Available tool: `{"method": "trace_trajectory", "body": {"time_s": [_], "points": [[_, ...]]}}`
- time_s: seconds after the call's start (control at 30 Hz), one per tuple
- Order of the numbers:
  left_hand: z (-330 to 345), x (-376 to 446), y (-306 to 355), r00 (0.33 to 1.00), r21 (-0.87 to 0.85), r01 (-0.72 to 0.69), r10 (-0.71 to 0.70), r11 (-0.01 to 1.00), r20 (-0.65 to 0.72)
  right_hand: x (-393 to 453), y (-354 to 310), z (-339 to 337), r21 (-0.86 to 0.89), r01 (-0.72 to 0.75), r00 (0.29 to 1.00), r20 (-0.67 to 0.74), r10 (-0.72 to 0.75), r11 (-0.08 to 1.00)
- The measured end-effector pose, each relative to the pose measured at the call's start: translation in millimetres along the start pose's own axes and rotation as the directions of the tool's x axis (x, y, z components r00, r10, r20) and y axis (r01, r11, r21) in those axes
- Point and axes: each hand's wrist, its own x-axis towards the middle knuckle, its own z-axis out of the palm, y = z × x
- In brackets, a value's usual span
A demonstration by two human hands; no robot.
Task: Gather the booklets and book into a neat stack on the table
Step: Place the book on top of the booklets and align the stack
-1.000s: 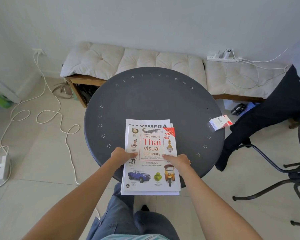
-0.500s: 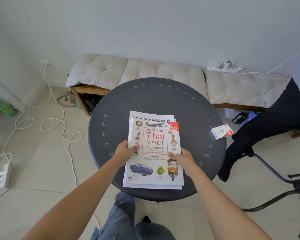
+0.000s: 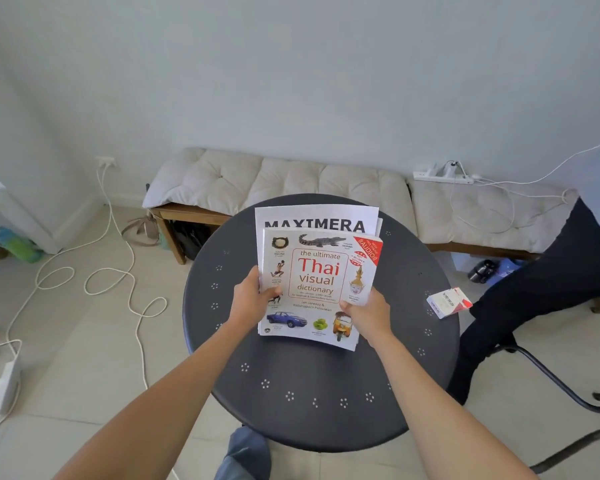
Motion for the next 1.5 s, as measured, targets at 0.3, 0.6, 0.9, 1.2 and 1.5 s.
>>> {"method": "trace_trajectory", "body": {"time_s": [0.3, 0.6, 0.9, 1.2, 1.5], "points": [[-6, 4, -13, 0.998, 0.031, -0.050, 0.051, 0.998, -0.022, 1, 0, 17, 0.035, 0.036, 0.995, -0.093, -0.033, 0.999], [-9, 8, -16, 0.998, 0.036, -0.057, 0.057, 0.998, 0.015, -5, 8, 26, 0.064, 0.076, 0.989, -0.131, -0.067, 0.995], [-11, 8, -13, 0.999, 0.102, -0.040, 0.036, 0.994, 0.032, -5, 12, 27, 0.018, 0.081, 0.990, -0.113, -0.078, 0.997], [-16, 12, 4, 0.996, 0.101, -0.080, 0.077, 0.992, 0.035, -6, 14, 26, -0.005, 0.078, 0.995, -0.069, -0.079, 0.997], [-14, 19, -7, 0.994, 0.128, -0.060, 0.048, 0.990, 0.098, -2, 21, 29, 0.007, 0.046, 0.994, -0.096, -0.045, 0.999]]}}
